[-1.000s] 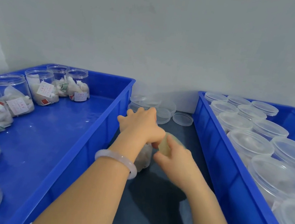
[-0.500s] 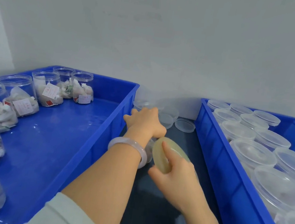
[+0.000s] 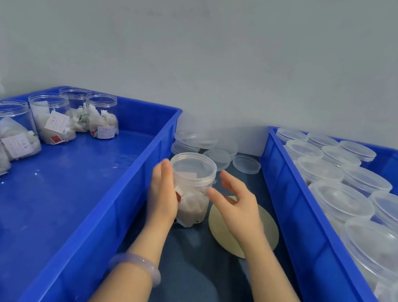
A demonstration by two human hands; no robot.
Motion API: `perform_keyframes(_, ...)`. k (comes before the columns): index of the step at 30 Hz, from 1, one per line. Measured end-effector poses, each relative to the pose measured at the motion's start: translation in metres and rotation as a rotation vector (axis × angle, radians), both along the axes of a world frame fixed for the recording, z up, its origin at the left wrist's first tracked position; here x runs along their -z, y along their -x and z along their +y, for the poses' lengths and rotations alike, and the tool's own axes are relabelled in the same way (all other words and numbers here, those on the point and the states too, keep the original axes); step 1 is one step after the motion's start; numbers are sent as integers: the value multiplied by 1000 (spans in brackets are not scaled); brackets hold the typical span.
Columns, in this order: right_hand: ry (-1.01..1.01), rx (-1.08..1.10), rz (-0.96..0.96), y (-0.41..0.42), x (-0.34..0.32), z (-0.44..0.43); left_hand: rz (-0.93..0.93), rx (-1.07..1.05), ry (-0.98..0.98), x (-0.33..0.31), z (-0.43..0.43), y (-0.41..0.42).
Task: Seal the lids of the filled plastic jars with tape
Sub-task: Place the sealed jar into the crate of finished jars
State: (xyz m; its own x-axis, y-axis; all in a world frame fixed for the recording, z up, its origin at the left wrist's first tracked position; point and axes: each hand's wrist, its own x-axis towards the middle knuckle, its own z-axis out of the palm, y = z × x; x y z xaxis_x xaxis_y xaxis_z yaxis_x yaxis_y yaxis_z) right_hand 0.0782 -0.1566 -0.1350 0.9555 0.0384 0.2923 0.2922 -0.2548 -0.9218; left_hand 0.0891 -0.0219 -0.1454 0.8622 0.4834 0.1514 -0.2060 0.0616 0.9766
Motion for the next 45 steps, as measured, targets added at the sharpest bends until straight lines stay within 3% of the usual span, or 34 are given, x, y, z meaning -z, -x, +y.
perform_keyframes(4, -394, -82, -102, 2, 3, 18, 13, 75, -3, 20, -6, -3)
perform_keyframes(7, -525, -5, -126, 0, 12, 20, 15, 82, -7, 23, -5, -5)
perform_keyframes(15, -395, 186, -197, 2, 18, 26, 23, 78, 1, 27, -5, -7)
perform_keyframes(27, -343, 90, -217, 4, 17, 21, -3, 95, 13, 29, -4, -9)
perform_keyframes(33, -262, -48, -157, 3, 13, 6, -34, 67, 21, 31, -5, -9)
perform_keyframes(41, -202, 50, -105, -5, 11, 7, -32, 109, 2, 32, -4, -9)
perform_keyframes(45, -269, 69, 11, -10, 8, 1, -31, 148, -20, 32, 0, -8)
